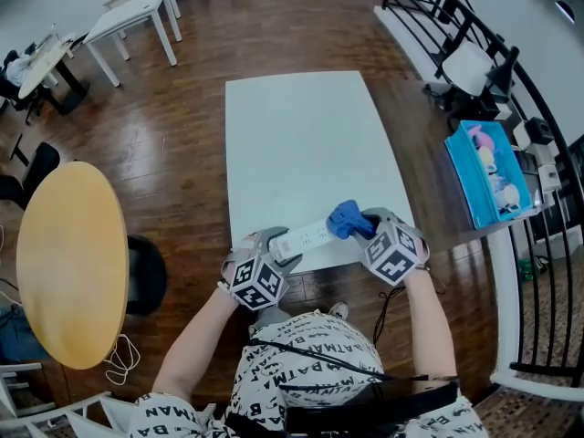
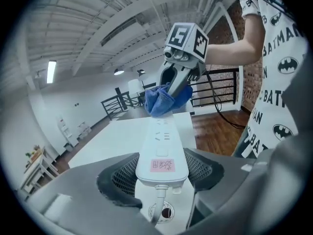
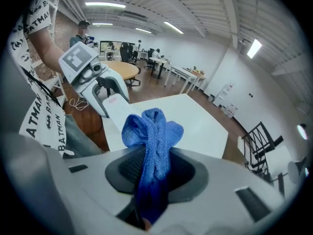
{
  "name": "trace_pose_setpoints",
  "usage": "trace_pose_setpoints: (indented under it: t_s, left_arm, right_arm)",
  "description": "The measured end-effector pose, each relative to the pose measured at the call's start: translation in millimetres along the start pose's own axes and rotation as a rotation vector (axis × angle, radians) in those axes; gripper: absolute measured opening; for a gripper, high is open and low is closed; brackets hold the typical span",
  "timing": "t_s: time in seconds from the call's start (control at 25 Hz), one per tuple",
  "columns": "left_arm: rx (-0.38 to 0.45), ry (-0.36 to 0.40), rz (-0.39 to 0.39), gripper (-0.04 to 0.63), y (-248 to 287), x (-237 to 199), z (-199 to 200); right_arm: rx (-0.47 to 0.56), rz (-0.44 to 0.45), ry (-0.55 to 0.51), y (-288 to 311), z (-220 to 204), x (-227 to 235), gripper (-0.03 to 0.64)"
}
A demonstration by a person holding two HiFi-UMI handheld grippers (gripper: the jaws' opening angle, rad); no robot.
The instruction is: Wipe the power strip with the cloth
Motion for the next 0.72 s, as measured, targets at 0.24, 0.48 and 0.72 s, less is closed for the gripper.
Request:
trace_pose_setpoints:
  t_s: [0.24,0.48,0.72]
  left_arm:
    - [0.003,-0.011,-0.007,0.282,-2.2,-0.5,0.8]
    - [0.004,-0.020,-0.004,0.282,1.4,-1.2,6.7]
    - [-0.017,0.004,-0.001,0.282,5.4,0.9,10.9]
  right_arm:
    - [-0.021,-0.067,0.056,-12.4,-20.4,23.6,0.120]
    - [-0.033,-0.065,-0.053,-9.5,-1.4,-4.3,0.120]
    - [0.011,0.004,-0.163,-13.3,30.6,-43.7,0.120]
Point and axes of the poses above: the fingertips, and each gripper's own axes: y forward along the fingers, x to its right, z out of its top, the point moved 8 cm from there along -y, backward along the fingers, and after that the axes turned 12 degrees about -x, right-handed, at the moved point
